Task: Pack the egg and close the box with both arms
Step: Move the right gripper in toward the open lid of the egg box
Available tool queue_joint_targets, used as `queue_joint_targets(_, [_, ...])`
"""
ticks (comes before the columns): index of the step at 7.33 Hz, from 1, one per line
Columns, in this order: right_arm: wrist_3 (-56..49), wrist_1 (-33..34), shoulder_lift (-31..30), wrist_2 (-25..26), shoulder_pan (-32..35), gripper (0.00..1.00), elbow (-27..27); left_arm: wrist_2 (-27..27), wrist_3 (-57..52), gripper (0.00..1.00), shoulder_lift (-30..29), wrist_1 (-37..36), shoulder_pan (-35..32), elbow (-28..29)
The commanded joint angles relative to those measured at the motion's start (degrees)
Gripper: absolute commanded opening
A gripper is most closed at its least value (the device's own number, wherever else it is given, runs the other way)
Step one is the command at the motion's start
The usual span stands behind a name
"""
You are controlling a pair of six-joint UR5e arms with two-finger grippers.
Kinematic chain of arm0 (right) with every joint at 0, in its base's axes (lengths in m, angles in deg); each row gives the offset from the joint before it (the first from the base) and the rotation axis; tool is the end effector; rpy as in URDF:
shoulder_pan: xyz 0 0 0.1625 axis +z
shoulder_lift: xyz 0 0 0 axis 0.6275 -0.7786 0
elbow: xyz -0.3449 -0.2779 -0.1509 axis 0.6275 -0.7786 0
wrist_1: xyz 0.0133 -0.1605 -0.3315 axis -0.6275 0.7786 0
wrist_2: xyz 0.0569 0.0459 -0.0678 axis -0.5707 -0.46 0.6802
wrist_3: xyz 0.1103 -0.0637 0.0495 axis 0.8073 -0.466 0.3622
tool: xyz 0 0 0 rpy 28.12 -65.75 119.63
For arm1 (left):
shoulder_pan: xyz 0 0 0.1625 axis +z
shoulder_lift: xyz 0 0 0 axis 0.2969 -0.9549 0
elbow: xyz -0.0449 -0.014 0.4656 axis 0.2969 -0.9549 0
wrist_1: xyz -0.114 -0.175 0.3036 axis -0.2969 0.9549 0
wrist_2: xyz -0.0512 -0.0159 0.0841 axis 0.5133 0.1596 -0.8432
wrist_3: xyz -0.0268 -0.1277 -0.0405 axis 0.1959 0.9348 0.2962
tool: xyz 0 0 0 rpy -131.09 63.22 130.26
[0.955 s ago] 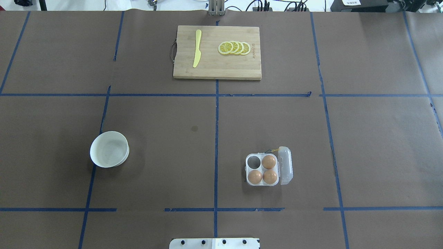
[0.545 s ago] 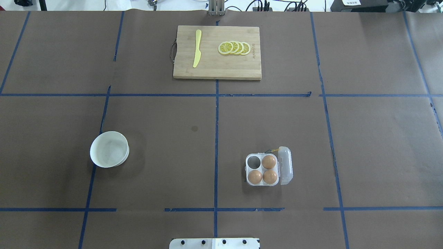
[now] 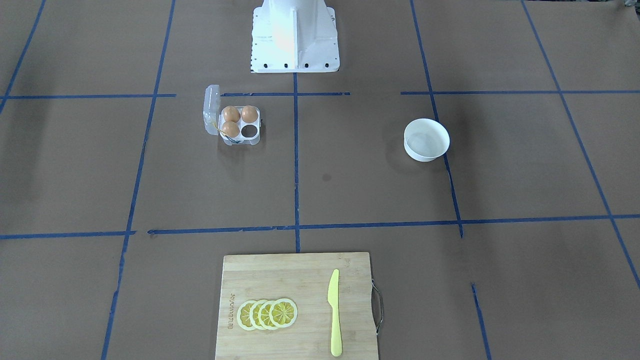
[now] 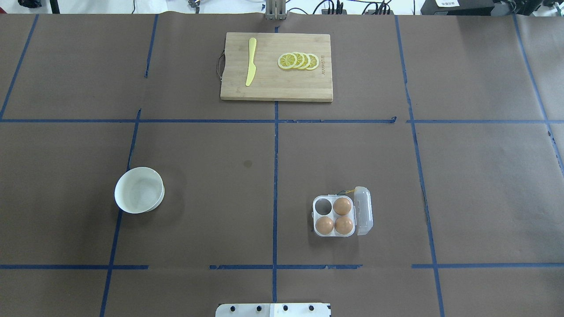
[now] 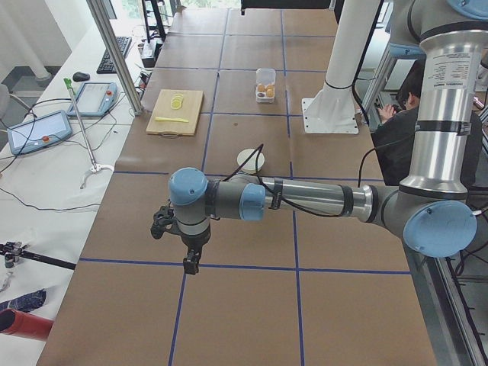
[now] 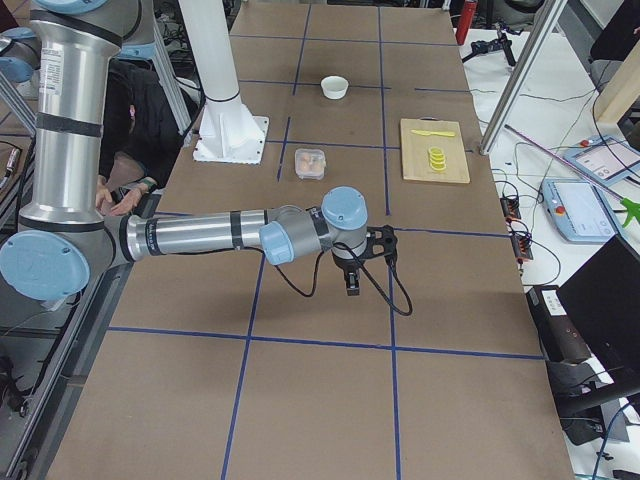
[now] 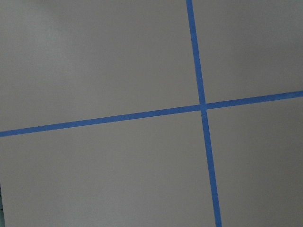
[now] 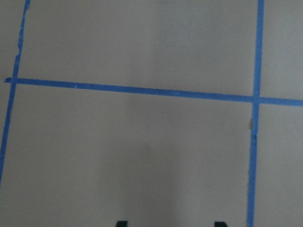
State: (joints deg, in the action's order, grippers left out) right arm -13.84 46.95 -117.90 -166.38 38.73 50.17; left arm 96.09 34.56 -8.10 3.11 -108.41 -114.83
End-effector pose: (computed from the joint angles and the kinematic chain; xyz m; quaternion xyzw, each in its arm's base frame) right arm -0.0520 -0.3930 0.6309 0.0592 -0.4242 -0.0093 0.9036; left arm -0.0556 -0.4663 0.6990 0.0517 0.3352 0.0552 0.9391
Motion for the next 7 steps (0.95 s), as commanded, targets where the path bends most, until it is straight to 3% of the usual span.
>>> queue_joint_targets(1, [19.7, -6.6, -0.1, 0.6, -11.1, 0.35, 2.6, 0.5, -0.1, 1.00, -0.3, 0.0, 0.1, -0.1])
queue_joint_targets(3, [41.7, -9.2, 3.8, 7.4, -25.0, 0.24, 7.5, 0.5, 0.0, 1.00, -0.8, 0.0, 0.2, -0.1])
queue_joint_targets(4, [48.3, -9.3, 7.9, 9.8, -29.8, 0.19, 7.4, 0.5, 0.0, 1.00, -1.1, 0.0, 0.2, -0.1])
queue_joint_targets(7, [61.6, -9.2, 20.9, 15.8, -39.8, 0.18, 7.4, 0.5, 0.0, 1.00, -1.7, -0.1, 0.2, -0.1])
